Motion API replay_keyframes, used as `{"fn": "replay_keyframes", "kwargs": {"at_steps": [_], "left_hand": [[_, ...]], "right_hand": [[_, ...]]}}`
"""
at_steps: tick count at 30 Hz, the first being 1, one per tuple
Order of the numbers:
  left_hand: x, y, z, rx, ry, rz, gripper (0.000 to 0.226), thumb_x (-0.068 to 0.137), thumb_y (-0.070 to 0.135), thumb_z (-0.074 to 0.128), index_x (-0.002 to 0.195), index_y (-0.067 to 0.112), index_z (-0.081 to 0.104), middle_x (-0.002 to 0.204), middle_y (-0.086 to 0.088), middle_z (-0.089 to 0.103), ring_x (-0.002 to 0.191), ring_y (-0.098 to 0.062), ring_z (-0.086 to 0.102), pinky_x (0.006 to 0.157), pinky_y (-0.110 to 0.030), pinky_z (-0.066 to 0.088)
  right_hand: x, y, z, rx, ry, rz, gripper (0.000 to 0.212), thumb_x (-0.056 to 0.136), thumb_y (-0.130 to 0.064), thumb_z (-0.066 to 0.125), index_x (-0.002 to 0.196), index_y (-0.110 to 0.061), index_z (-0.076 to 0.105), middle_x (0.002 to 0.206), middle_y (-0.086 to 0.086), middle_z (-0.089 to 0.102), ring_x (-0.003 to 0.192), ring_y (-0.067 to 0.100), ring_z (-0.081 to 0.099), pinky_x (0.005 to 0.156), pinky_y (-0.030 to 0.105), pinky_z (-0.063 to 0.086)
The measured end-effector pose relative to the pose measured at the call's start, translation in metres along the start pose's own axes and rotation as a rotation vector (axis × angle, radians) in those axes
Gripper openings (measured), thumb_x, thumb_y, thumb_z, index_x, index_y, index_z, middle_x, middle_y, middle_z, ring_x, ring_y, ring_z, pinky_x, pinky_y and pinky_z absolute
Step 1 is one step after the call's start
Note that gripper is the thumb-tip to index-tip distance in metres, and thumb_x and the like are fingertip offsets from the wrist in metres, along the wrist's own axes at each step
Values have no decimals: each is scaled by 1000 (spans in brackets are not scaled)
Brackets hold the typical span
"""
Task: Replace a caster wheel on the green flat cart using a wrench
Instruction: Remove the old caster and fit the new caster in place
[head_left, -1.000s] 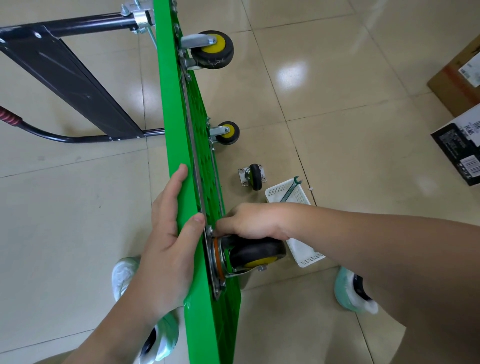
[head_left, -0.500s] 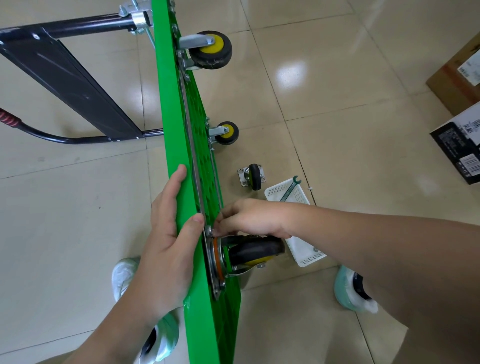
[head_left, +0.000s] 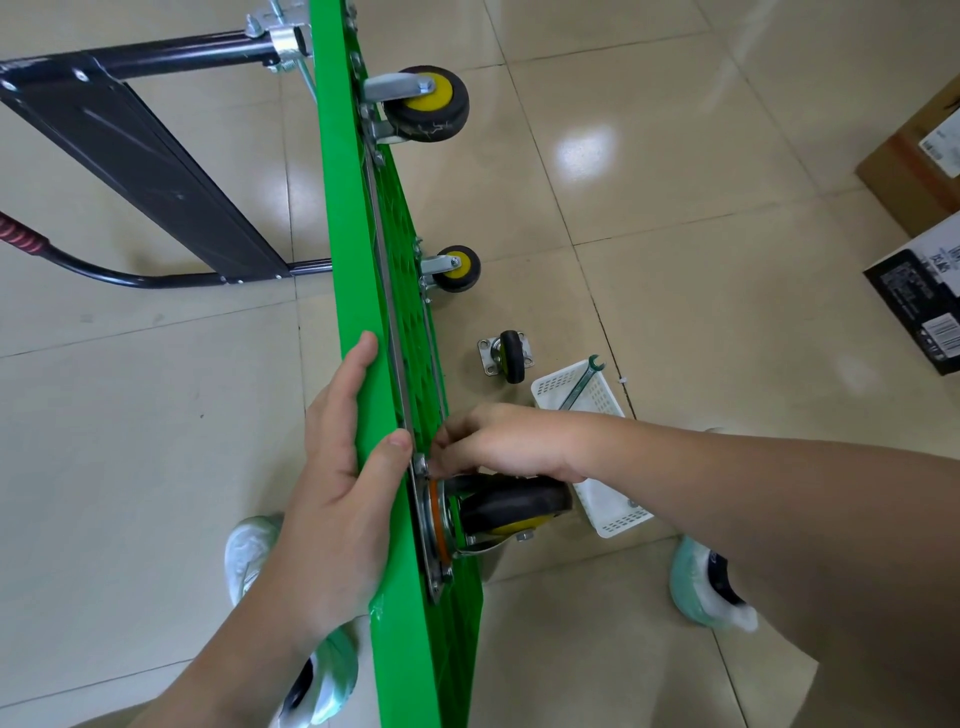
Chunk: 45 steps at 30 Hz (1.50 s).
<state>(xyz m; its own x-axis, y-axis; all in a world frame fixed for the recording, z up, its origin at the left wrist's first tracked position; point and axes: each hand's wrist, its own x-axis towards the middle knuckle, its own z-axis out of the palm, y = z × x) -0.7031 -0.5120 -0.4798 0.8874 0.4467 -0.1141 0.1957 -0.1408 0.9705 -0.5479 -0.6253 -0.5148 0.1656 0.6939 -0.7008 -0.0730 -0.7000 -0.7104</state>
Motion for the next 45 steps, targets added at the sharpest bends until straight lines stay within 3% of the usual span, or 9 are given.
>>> {"fn": "replay_keyframes", "kwargs": {"at_steps": [6, 10, 16, 21, 26, 32, 38, 41, 45], "left_hand": [[0, -1, 0, -15, 2, 1, 69, 87, 48, 51, 152, 60, 31, 162, 19, 34, 153, -15, 34, 126, -51, 25], [0, -1, 0, -22, 4, 4, 69, 87, 47, 51, 151, 62, 32, 162, 20, 35, 153, -15, 34, 126, -51, 25], [0, 0, 0, -9, 9, 7, 69, 87, 48, 50, 151, 63, 32, 161, 22, 35, 152, -11, 35, 126, -49, 24], [0, -2, 0, -4, 5, 9, 68, 87, 48, 50, 151, 62, 31, 162, 19, 35, 152, -15, 35, 126, -51, 25], [0, -1, 0, -6, 0, 4, 69, 87, 49, 50, 151, 63, 31, 162, 19, 36, 152, -16, 35, 126, -51, 25], [0, -2, -1, -12, -2, 0, 69, 87, 49, 51, 151, 63, 31, 162, 16, 37, 152, -17, 36, 125, -51, 25], [0, -3, -1, -17, -2, -4, 69, 87, 49, 51, 151, 62, 31, 162, 17, 36, 152, -16, 35, 125, -51, 25], [0, -3, -2, -28, -4, -5, 69, 87, 48, 52, 152, 62, 32, 163, 14, 37, 153, -19, 35, 125, -52, 25], [1, -4, -2, -26, -6, -7, 69, 88, 48, 52, 152, 61, 31, 162, 14, 37, 152, -20, 36, 125, -53, 26]], "right_hand": [[-1, 0, 1, -32, 58, 37, 41, 93, -42, 57, 106, -6, 71, 111, 18, 69, 110, 38, 64, 97, 45, 49], [-1, -1, 1, -2, 0, 17, 42, 71, -53, 69, 99, -22, 73, 110, 10, 72, 108, 34, 66, 101, 50, 49], [-2, -1, 1, -71, 42, 34, 42, 93, -48, 57, 106, -11, 73, 108, 14, 72, 105, 33, 67, 99, 45, 49], [-1, 0, 1, -17, -14, 10, 41, 72, -57, 68, 98, -26, 72, 107, 9, 73, 105, 32, 69, 100, 50, 52], [-3, -1, 0, -69, 27, 12, 37, 94, -45, 56, 101, -14, 74, 108, 14, 71, 105, 34, 67, 99, 47, 50], [0, 1, 2, -2, -21, -9, 34, 73, -50, 66, 95, -25, 72, 106, 6, 72, 108, 35, 66, 101, 51, 50], [-3, 0, 0, 25, 14, 56, 41, 88, -48, 61, 106, -12, 72, 105, 11, 71, 100, 34, 68, 94, 43, 52], [-2, -1, 1, 5, -15, 29, 41, 77, -50, 66, 103, -19, 73, 108, 10, 73, 105, 33, 69, 99, 48, 53], [-3, -2, 1, -77, -11, 1, 22, 90, -47, 62, 92, -28, 74, 102, 4, 75, 99, 28, 71, 98, 49, 54]]}}
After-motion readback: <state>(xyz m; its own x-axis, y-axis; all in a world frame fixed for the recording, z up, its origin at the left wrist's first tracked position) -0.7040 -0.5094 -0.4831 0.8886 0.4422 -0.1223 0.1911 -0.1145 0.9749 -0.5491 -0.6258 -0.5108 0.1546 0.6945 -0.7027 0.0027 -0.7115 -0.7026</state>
